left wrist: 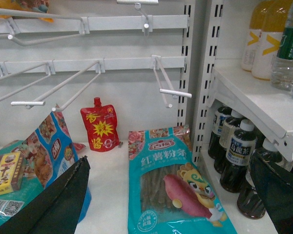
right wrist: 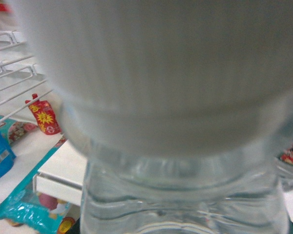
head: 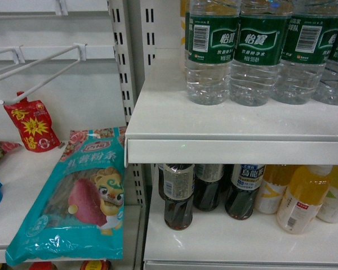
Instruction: Move water from second to third shelf
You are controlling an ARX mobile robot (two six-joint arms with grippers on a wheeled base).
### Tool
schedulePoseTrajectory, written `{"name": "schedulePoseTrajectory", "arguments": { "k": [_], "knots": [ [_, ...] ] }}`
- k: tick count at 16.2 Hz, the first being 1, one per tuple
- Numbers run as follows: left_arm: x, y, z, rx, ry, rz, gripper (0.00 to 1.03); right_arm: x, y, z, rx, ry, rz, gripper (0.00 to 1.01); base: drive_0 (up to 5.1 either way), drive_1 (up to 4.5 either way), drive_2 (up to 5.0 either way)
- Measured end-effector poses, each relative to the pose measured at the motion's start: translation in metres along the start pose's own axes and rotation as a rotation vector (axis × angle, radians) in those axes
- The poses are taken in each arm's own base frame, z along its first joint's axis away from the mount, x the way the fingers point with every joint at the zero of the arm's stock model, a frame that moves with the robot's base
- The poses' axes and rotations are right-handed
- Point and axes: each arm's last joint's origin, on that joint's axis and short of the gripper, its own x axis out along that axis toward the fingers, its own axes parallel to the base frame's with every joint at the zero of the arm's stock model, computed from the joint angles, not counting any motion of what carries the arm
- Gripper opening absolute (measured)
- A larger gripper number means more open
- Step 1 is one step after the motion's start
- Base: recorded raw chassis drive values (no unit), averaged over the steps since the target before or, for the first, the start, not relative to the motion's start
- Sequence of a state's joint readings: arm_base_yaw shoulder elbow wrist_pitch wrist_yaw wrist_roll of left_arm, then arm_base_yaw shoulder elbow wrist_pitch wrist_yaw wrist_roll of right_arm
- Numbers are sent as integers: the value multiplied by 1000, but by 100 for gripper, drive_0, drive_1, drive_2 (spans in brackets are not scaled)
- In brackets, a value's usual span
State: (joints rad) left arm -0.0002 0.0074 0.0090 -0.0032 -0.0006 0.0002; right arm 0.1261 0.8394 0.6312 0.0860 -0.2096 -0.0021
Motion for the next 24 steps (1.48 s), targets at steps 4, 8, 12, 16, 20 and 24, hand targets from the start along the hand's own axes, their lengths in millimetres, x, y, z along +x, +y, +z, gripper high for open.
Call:
{"name": "schedulePoseTrajectory", "arguments": {
  "k": [4, 8, 12, 16, 20, 24],
  "knots": [
    [0, 0, 0, 0, 0, 0, 98, 47, -4, 2, -1, 43, -41, 43, 0, 0, 0],
    [0, 0, 0, 0, 0, 0, 98, 73, -9, -3, 38, 65, -91, 43, 0, 0, 0],
    [0, 0, 0, 0, 0, 0, 98, 87, -13, -8, 86, 57, -136, 43, 0, 0, 0],
    [0, 0, 0, 0, 0, 0, 98, 98, -17, -10, 94, 54, -151, 43, 0, 0, 0],
    [0, 0, 0, 0, 0, 0, 98, 108, -21, -12, 93, 50, -156, 43, 0, 0, 0],
    [0, 0, 0, 0, 0, 0, 98, 122, -16, -14, 89, 41, -144, 43, 0, 0, 0]
  ]
}}
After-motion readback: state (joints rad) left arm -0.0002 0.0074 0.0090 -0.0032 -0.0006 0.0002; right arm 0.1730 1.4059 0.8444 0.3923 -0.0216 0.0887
